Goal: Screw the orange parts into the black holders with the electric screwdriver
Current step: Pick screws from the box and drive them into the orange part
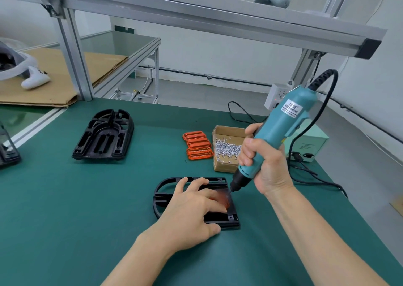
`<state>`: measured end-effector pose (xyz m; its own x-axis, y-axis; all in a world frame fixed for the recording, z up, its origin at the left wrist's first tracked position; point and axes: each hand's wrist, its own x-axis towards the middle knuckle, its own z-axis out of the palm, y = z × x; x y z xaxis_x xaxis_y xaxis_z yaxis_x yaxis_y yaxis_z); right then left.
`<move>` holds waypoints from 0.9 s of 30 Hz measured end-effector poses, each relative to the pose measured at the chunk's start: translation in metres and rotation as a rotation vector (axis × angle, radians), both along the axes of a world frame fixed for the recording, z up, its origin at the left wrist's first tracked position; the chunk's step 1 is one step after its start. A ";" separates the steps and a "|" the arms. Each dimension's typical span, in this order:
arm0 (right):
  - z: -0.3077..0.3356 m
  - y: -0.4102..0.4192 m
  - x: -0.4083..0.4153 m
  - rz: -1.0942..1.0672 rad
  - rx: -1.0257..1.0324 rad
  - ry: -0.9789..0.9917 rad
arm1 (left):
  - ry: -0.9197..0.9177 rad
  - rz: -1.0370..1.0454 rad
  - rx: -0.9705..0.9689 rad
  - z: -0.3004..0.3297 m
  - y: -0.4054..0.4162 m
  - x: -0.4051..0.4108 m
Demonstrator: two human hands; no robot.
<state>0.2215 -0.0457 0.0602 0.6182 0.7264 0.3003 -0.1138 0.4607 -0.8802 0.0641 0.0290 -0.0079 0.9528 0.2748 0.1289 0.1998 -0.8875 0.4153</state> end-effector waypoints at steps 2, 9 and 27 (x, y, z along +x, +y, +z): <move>0.001 0.002 -0.001 0.001 -0.023 -0.032 | -0.008 -0.001 -0.003 -0.001 0.000 0.000; 0.007 0.013 -0.009 0.153 -0.088 -0.173 | -0.021 0.000 -0.011 -0.001 0.000 0.001; 0.001 0.004 -0.001 0.096 -0.059 -0.124 | -0.105 0.012 0.055 -0.007 0.003 0.003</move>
